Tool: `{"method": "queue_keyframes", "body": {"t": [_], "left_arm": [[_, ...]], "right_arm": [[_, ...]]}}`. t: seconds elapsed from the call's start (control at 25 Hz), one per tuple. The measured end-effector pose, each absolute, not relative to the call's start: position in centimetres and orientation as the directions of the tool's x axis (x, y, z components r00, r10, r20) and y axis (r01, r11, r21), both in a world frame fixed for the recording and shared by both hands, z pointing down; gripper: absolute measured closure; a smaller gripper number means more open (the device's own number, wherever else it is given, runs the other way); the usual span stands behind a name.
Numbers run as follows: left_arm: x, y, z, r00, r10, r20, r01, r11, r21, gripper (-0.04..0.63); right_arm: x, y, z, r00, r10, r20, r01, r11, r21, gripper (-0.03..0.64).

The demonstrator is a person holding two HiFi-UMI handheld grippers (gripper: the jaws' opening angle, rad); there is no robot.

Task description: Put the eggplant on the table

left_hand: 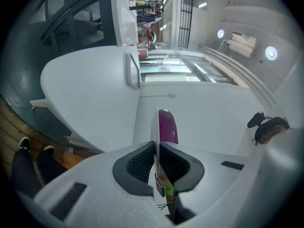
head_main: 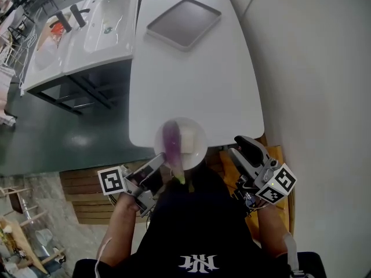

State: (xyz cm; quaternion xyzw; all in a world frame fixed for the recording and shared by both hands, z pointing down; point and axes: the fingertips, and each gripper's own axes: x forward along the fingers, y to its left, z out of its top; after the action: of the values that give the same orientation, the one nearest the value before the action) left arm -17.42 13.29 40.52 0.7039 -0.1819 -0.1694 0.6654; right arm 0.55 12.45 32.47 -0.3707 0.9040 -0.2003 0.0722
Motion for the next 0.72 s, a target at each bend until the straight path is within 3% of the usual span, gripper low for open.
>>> {"method": "queue_keyframes", "body": {"t": [0.32, 0.72], "left_arm": [[-16.1, 10.8, 39.9, 0.869, -0.494, -0.014, -0.019, -0.062, 0.998, 0.577], [-12.1, 7.3, 39.7, 0.836, -0.548, 0.012, -0.04, -0.039, 0.998, 0.577]], "right_arm": [[1.7, 10.8, 33.0, -0.724, -0.687, 0.06, -0.643, 0.642, -0.418, 0.503], [5.1, 5.3, 34.1, -0.773, -0.63, 0.073, -0.561, 0.627, -0.54, 0.488]]}}
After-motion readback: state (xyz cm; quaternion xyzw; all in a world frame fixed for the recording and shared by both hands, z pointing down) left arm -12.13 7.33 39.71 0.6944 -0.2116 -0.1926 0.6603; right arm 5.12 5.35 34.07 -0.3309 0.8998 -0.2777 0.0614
